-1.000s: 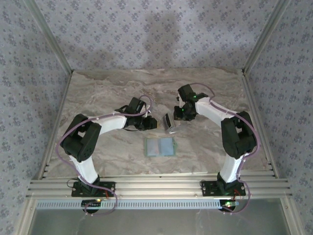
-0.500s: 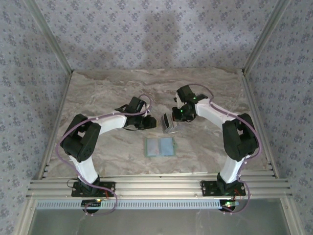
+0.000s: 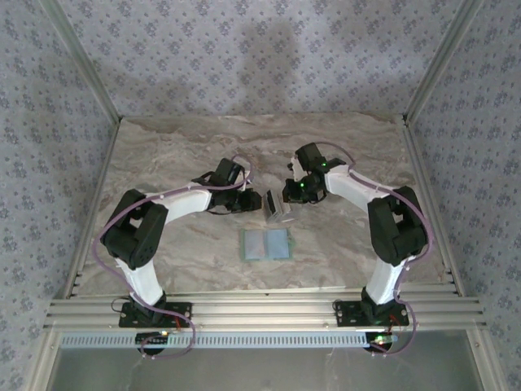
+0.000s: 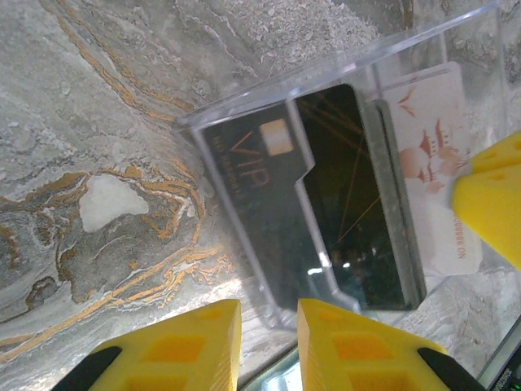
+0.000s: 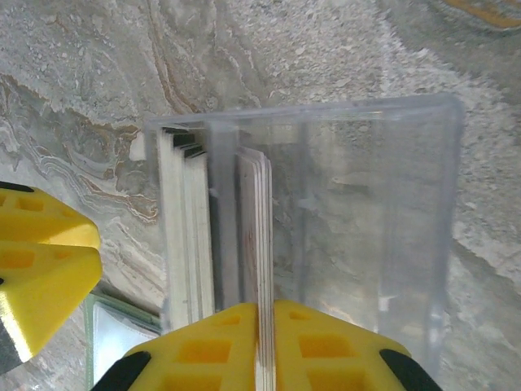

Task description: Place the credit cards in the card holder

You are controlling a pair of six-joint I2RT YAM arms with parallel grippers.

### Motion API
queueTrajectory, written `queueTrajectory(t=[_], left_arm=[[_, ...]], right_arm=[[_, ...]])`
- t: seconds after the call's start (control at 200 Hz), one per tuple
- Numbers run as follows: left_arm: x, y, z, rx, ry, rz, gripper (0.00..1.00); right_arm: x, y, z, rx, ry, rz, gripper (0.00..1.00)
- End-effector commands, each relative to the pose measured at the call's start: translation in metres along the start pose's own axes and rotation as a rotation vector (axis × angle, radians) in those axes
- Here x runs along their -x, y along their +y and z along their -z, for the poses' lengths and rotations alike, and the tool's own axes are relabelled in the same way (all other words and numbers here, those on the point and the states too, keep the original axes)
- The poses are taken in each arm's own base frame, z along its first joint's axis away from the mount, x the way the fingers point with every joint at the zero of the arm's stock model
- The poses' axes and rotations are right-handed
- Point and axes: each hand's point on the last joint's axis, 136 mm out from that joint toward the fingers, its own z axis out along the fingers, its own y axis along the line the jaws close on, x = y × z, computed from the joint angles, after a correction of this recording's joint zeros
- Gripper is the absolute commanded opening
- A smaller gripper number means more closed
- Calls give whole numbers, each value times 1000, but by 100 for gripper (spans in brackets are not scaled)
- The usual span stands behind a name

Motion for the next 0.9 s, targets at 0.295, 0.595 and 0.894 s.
queueTrajectory(t=[0.295, 0.595, 0.894], left_arm=[[7, -3, -15, -14, 17, 9, 24], [4, 7, -20, 18, 26, 11, 24], [-2, 17, -28, 44, 50, 21, 24]], right_arm=[[-7, 19, -8, 111, 50, -16, 9], [5, 21, 19, 141, -23, -28, 0], [13, 7, 55, 76, -85, -45, 0]])
